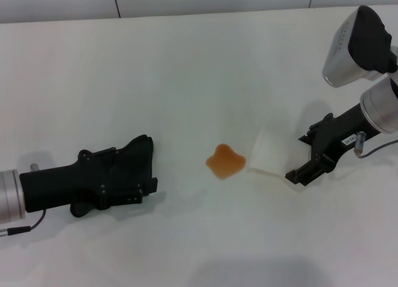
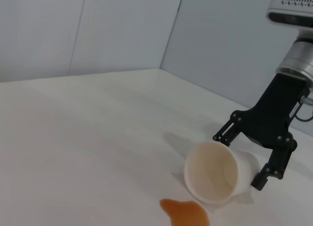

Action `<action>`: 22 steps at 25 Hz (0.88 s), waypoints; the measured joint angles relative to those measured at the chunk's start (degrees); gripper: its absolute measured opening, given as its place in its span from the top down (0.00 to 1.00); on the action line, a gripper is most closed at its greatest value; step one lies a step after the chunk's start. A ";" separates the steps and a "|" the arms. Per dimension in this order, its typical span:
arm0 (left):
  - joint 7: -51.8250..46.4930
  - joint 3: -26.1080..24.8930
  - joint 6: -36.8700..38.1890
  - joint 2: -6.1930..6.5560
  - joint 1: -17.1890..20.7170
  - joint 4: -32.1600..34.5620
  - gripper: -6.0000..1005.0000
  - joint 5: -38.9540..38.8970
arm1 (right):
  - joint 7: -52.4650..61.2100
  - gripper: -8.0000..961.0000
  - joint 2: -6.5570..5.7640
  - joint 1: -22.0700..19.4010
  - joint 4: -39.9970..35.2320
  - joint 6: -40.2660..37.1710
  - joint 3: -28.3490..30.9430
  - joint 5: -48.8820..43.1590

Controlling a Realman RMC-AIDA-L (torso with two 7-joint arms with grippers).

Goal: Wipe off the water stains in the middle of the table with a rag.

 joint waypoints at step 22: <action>-0.60 0.27 0.00 -0.04 -0.06 0.09 0.14 0.00 | -0.22 0.13 0.00 0.17 -0.37 0.26 -1.39 0.47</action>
